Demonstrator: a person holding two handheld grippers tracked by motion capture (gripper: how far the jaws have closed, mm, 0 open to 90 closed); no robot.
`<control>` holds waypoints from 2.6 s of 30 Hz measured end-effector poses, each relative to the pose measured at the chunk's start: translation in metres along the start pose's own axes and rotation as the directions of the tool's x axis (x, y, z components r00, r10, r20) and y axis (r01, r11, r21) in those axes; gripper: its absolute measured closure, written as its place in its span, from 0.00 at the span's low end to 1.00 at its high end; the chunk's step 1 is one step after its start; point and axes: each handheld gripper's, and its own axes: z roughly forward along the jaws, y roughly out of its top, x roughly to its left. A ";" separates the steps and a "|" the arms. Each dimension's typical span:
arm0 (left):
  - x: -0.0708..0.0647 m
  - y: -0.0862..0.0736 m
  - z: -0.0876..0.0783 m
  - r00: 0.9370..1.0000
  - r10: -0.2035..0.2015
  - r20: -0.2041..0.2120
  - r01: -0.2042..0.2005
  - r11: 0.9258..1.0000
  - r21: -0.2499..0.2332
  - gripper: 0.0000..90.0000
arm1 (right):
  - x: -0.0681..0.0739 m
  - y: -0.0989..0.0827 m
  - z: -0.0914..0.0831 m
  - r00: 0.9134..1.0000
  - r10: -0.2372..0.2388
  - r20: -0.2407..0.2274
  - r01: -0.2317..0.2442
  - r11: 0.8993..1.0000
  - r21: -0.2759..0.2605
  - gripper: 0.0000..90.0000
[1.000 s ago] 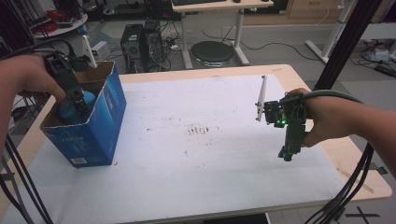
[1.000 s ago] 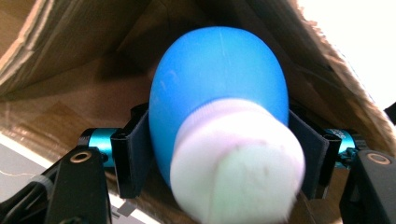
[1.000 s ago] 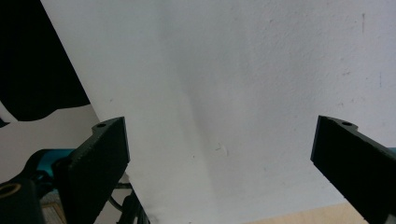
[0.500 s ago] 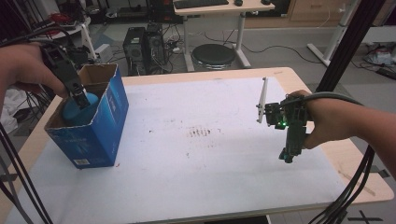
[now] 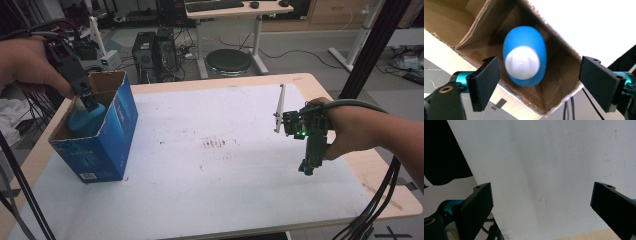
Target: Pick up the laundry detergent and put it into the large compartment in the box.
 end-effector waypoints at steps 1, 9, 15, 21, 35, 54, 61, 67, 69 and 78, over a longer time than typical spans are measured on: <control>-0.002 0.002 -0.001 1.000 0.008 0.000 -0.008 1.000 0.001 0.16 | 0.000 0.000 0.000 1.000 0.001 0.001 -0.001 1.000 0.001 0.04; -0.023 0.016 -0.007 0.997 0.073 -0.009 -0.073 0.997 0.002 0.10 | -0.001 0.000 0.000 1.000 -0.002 -0.001 0.002 1.000 0.000 0.04; -0.040 0.026 -0.005 0.992 0.124 -0.006 -0.124 0.992 0.001 0.03 | 0.000 0.000 0.000 1.000 0.008 -0.001 -0.008 1.000 0.003 0.04; -0.054 0.035 -0.005 0.984 0.176 -0.014 -0.176 0.984 -0.015 0.02 | 0.000 0.000 0.000 1.000 0.002 0.001 -0.002 1.000 0.004 0.04; -0.083 0.053 0.009 0.947 0.322 0.010 -0.322 0.947 -0.012 0.02 | 0.001 0.003 -0.003 1.000 0.005 0.001 -0.005 1.000 0.011 0.04; -0.102 0.074 0.041 0.885 0.458 0.084 -0.459 0.888 -0.007 0.02 | -0.003 0.006 -0.011 1.000 -0.009 0.008 0.009 1.000 0.016 0.04; -0.107 0.077 0.044 0.858 0.499 0.123 -0.501 0.865 -0.012 0.02 | -0.005 0.007 -0.012 1.000 -0.007 0.003 0.007 1.000 0.019 0.04; -0.112 0.082 0.047 0.844 0.515 0.152 -0.519 0.855 -0.015 0.02 | -0.006 0.007 -0.011 1.000 -0.016 -0.002 0.016 1.000 0.018 0.04; -0.113 0.084 0.048 0.842 0.518 0.154 -0.522 0.853 -0.017 0.02 | -0.008 0.007 -0.011 1.000 -0.020 -0.003 0.020 1.000 0.014 0.04; -0.112 0.091 0.051 0.841 0.519 0.151 -0.523 0.852 -0.011 0.02 | -0.013 0.003 -0.008 0.999 -0.031 -0.004 0.031 0.999 0.012 0.04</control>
